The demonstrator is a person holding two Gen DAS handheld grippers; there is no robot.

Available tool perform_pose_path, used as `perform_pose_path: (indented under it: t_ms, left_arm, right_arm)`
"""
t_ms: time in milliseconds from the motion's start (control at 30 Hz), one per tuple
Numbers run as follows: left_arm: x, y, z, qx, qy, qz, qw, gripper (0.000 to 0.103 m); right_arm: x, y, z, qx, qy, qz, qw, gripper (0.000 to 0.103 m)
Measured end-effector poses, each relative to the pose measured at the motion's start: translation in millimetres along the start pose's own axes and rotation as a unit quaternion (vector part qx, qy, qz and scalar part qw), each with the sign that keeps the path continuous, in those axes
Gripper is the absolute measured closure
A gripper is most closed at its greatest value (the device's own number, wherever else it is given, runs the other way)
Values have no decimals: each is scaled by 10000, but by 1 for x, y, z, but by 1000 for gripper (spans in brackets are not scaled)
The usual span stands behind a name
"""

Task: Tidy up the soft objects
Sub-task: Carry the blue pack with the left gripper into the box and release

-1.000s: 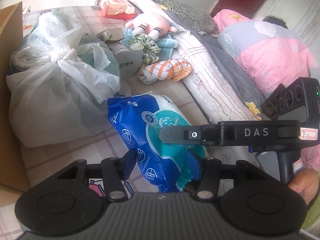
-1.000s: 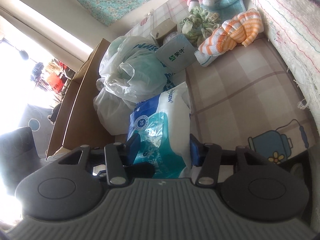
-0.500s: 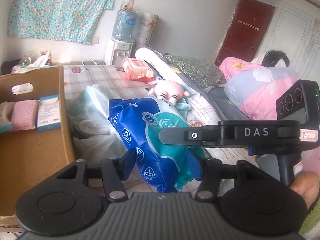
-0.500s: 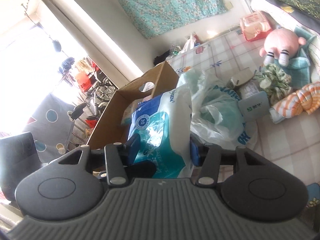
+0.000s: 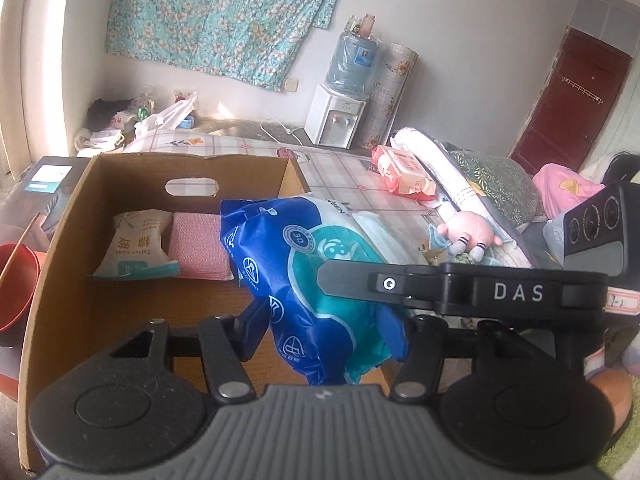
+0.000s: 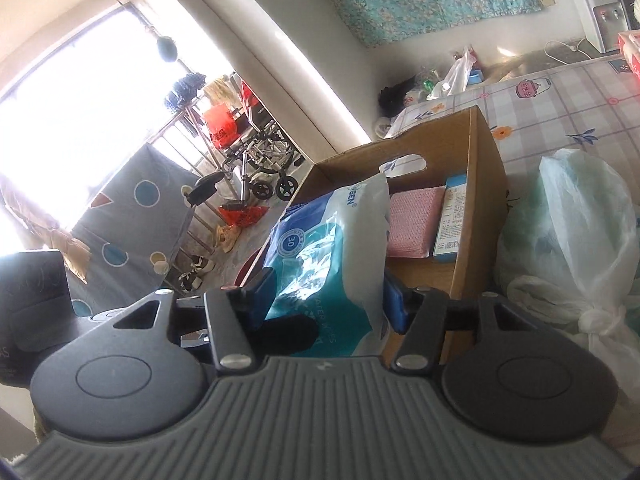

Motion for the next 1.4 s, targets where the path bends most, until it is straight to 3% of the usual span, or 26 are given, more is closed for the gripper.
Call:
perform_pose_path:
  t_ms: [100, 200, 333, 533, 667, 767, 1233, 1400]
  left_arm:
    - [32, 29, -7, -182, 585, 232, 9979, 43]
    - [59, 54, -17, -410, 1095, 348, 9925, 45]
    - [76, 71, -24, -579, 1483, 267, 9869, 45]
    - [107, 61, -33, -390, 2140, 161, 9759, 45]
    - [134, 52, -39, -483, 2774, -90, 9595, 46]
    - [144, 51, -35, -529, 2865, -45, 9566, 46]
    - [152, 49, -12, -653, 2576, 268, 9637, 48]
    - [129, 44, -7, -681, 2135, 372, 9738, 34]
  right_arm:
    - [7, -12, -4, -38, -53, -357, 9993, 46]
    - [-2, -26, -8, 104, -88, -301, 9995, 46]
    - [-22, -41, -11, 152, -242, -409, 9988, 46]
    - [-35, -60, -17, 419, -402, -331, 9978, 46]
    - [-31, -71, -21, 568, -420, -270, 9971, 46]
    - [-31, -76, -23, 635, -432, -255, 9967, 46]
    - [-38, -100, -39, 844, -423, -501, 9943, 46]
    - [-49, -96, -43, 783, -516, -660, 9934, 42]
Point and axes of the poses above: each gripper's, at about its wrist camera, not at the fingertips, and x roughly the way its jaws point, y to its left, z to its top, the point moved 7 cm from there along x, roughly the way its jaws point, and after that the axes turned 12 degrees about y, right-handed, at the moved point
